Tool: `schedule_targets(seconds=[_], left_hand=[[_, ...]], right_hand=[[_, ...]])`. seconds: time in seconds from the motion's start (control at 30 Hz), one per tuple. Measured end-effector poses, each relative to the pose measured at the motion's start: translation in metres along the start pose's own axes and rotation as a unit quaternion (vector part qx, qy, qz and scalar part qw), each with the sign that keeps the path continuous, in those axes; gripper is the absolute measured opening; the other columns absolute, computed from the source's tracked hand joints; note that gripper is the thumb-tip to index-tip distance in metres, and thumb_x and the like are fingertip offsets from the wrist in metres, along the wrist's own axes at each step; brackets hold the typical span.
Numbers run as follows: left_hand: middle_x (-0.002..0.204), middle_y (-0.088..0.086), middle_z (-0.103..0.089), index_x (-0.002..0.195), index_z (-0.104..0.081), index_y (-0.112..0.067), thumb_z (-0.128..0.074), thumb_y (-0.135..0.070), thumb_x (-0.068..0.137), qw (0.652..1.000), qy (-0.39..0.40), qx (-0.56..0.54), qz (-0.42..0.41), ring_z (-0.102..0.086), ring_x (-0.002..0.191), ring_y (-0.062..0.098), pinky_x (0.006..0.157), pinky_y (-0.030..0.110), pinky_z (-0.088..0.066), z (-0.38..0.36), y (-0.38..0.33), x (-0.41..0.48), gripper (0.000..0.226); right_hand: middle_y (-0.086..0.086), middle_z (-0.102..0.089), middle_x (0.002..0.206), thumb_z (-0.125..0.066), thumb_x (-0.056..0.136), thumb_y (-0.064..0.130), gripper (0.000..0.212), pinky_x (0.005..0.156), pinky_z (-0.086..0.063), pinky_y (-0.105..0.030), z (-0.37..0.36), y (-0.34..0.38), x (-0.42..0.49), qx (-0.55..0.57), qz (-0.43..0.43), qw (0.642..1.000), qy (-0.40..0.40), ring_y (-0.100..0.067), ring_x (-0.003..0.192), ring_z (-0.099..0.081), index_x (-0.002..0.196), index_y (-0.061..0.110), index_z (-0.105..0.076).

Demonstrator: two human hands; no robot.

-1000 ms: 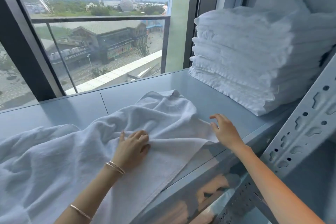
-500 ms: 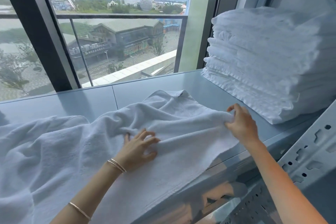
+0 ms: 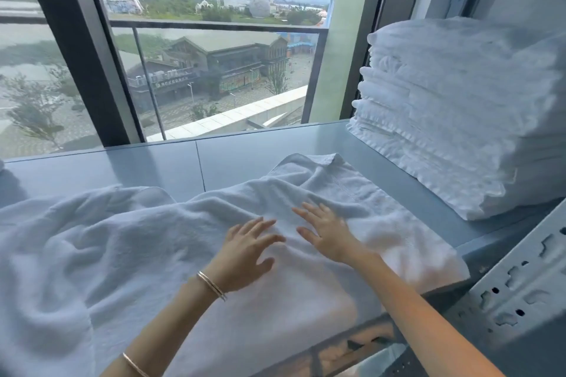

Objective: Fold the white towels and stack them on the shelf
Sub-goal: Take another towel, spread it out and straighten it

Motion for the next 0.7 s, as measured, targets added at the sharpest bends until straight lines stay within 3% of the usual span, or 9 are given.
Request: schedule_targets(seconds=[0.07, 0.17, 0.23, 0.37, 0.43, 0.5, 0.57, 0.63, 0.7], left_hand=[[0.147, 0.001, -0.038, 0.124, -0.055, -0.033, -0.052, -0.038, 0.081, 0.991, -0.06, 0.081, 0.089, -0.026, 0.14, 0.026, 0.106, 0.062, -0.023, 0.025, 0.042, -0.027, 0.043], [0.157, -0.006, -0.008, 0.141, -0.03, -0.038, -0.043, -0.042, 0.093, 0.947, 0.014, 0.129, 0.295, -0.001, 0.145, 0.026, 0.107, 0.064, -0.007, 0.045, 0.115, -0.086, 0.05], [0.157, -0.009, 0.003, 0.145, -0.016, -0.043, -0.036, -0.05, 0.094, 0.913, 0.07, 0.13, 0.379, 0.006, 0.144, 0.025, 0.108, 0.063, -0.005, 0.051, 0.145, -0.126, 0.055], [0.157, -0.009, 0.0, 0.142, -0.022, -0.046, -0.016, -0.065, 0.086, 0.903, 0.026, 0.086, 0.421, 0.011, 0.144, 0.012, 0.111, 0.06, -0.002, 0.048, 0.161, -0.17, 0.06], [0.157, -0.011, -0.002, 0.14, -0.024, -0.048, 0.004, -0.068, 0.067, 0.907, -0.002, 0.095, 0.411, 0.011, 0.143, 0.01, 0.11, 0.059, 0.0, 0.045, 0.157, -0.17, 0.081], [0.157, -0.011, -0.003, 0.141, -0.024, -0.047, 0.009, -0.065, 0.062, 0.908, -0.016, 0.094, 0.407, 0.01, 0.144, 0.01, 0.11, 0.059, 0.002, 0.045, 0.156, -0.165, 0.087], [0.157, -0.011, -0.006, 0.141, -0.026, -0.044, 0.0, -0.062, 0.07, 0.912, -0.024, 0.089, 0.399, 0.007, 0.144, 0.01, 0.11, 0.059, 0.003, 0.046, 0.157, -0.159, 0.077], [0.156, -0.011, -0.011, 0.139, -0.031, -0.04, -0.019, -0.049, 0.081, 0.912, -0.017, 0.096, 0.398, 0.001, 0.144, 0.009, 0.111, 0.058, 0.001, 0.05, 0.161, -0.158, 0.061], [0.152, -0.006, -0.028, 0.133, -0.045, -0.032, -0.027, -0.037, 0.08, 0.904, -0.033, 0.14, 0.402, -0.014, 0.143, 0.011, 0.109, 0.063, -0.002, 0.063, 0.165, -0.161, 0.056]], right_hand=[[0.014, -0.007, 0.155, -0.026, 0.096, 0.054, 0.046, 0.109, 0.0, -0.063, -0.011, -0.009, 0.011, -0.056, -0.033, 0.998, 0.027, -0.024, 0.144, 0.002, 0.141, 0.05, -0.018], [0.017, 0.001, 0.155, -0.018, 0.096, 0.056, 0.044, 0.107, 0.006, -0.063, -0.004, -0.031, 0.029, -0.081, -0.077, 0.993, 0.019, -0.021, 0.144, 0.007, 0.139, 0.056, -0.013], [0.016, -0.001, 0.156, -0.018, 0.096, 0.054, 0.044, 0.107, 0.002, -0.064, 0.005, -0.043, 0.042, -0.083, -0.101, 0.991, 0.019, -0.023, 0.144, 0.003, 0.14, 0.055, -0.014], [-0.005, -0.023, 0.15, -0.027, 0.099, 0.03, 0.041, 0.105, -0.019, -0.064, 0.018, -0.026, 0.069, -0.159, -0.144, 0.977, -0.011, -0.034, 0.137, -0.019, 0.139, 0.034, -0.034], [-0.013, -0.041, 0.137, -0.04, 0.093, 0.024, 0.037, 0.101, -0.03, -0.063, 0.015, 0.033, 0.077, -0.157, -0.046, 0.983, -0.08, -0.035, 0.13, -0.033, 0.127, 0.021, -0.052], [-0.016, -0.053, 0.126, -0.036, 0.085, 0.038, 0.046, 0.092, -0.039, -0.062, 0.0, 0.11, 0.069, -0.083, 0.109, 0.984, -0.115, -0.038, 0.121, -0.046, 0.117, 0.017, -0.063], [-0.008, -0.04, 0.143, -0.027, 0.086, 0.052, 0.056, 0.101, -0.031, -0.061, -0.028, 0.174, 0.059, -0.045, 0.183, 0.981, -0.05, -0.035, 0.135, -0.029, 0.132, 0.028, -0.049], [0.007, -0.012, 0.155, -0.027, 0.093, 0.055, 0.051, 0.104, -0.014, -0.066, -0.064, 0.202, 0.059, -0.068, 0.168, 0.982, 0.052, -0.035, 0.142, 0.002, 0.142, 0.043, -0.023], [0.014, 0.0, 0.156, -0.023, 0.094, 0.057, 0.048, 0.1, -0.003, -0.072, -0.073, 0.209, 0.064, -0.1, 0.158, 0.98, 0.063, -0.035, 0.14, 0.015, 0.141, 0.052, -0.011]])
Point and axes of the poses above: each hand's wrist, its own x-axis towards the middle knuckle, its own z-axis out of the back of the hand, y = z × x, the point moved 8 cm from there along x, towards the middle knuckle
